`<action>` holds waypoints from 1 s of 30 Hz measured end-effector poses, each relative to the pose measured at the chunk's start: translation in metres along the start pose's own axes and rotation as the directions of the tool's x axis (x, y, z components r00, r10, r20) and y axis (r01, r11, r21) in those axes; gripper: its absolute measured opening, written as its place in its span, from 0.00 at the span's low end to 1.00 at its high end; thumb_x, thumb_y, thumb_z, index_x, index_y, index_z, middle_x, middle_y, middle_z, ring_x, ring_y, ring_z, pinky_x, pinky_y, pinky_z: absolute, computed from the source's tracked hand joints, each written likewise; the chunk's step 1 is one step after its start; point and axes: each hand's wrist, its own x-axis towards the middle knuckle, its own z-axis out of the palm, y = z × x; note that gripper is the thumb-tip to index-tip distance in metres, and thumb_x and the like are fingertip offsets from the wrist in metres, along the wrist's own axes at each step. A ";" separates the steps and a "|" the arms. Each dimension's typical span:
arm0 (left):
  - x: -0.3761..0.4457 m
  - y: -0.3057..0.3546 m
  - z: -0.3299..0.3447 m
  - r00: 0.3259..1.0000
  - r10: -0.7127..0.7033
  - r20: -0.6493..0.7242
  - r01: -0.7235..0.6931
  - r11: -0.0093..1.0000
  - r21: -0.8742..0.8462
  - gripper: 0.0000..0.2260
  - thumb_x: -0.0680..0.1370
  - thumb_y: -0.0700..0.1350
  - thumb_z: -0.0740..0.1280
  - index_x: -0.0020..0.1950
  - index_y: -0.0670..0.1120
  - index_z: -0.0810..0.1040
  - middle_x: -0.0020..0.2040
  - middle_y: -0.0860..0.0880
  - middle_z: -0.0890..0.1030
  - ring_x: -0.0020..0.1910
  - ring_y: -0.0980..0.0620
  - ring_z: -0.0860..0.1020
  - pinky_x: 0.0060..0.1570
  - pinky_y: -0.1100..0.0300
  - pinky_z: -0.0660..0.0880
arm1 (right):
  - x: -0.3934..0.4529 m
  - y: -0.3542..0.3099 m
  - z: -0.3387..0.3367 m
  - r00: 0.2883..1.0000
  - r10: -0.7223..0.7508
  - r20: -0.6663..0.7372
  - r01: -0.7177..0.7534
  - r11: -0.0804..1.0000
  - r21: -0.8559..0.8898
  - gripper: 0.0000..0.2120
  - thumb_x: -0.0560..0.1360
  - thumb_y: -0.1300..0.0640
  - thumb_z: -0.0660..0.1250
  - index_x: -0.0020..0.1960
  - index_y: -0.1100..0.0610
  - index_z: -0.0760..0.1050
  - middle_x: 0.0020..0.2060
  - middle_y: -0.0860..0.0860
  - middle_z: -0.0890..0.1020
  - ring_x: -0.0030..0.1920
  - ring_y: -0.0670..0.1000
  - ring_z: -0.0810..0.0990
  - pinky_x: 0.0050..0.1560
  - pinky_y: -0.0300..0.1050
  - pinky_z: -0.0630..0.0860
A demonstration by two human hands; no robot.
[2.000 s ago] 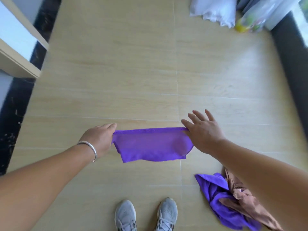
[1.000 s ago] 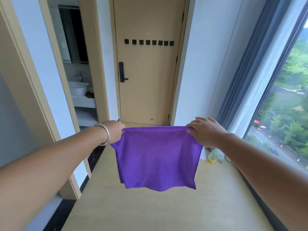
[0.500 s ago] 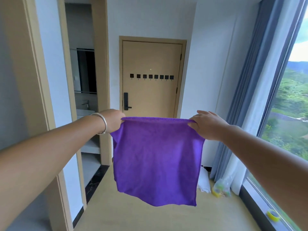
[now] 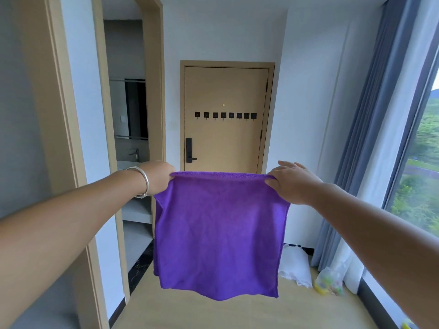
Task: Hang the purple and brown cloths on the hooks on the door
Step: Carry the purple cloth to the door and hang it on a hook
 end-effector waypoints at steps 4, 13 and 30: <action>0.017 -0.006 0.015 1.000 0.000 0.003 0.000 1.000 -0.010 0.13 0.80 0.40 0.54 0.38 0.44 0.72 0.36 0.46 0.76 0.35 0.47 0.72 0.34 0.57 0.64 | 0.019 0.005 0.015 1.000 -0.011 0.004 0.011 1.000 0.017 0.22 0.82 0.43 0.46 0.68 0.46 0.71 0.69 0.45 0.71 0.76 0.49 0.53 0.76 0.54 0.50; 0.112 -0.046 0.057 0.999 0.035 0.006 -0.034 0.999 -0.039 0.14 0.81 0.41 0.53 0.37 0.46 0.71 0.36 0.47 0.76 0.34 0.49 0.72 0.33 0.57 0.65 | 0.118 0.011 0.062 1.000 0.003 -0.008 -0.002 1.000 0.020 0.22 0.82 0.42 0.47 0.66 0.46 0.73 0.67 0.46 0.74 0.75 0.49 0.57 0.74 0.52 0.53; 0.297 -0.133 0.119 0.998 0.015 0.054 -0.012 0.998 -0.064 0.15 0.82 0.40 0.52 0.38 0.46 0.70 0.36 0.48 0.75 0.34 0.51 0.71 0.34 0.59 0.64 | 0.323 0.011 0.129 1.000 -0.011 0.002 0.011 1.000 0.000 0.22 0.82 0.43 0.46 0.63 0.48 0.75 0.62 0.47 0.76 0.72 0.50 0.62 0.72 0.50 0.59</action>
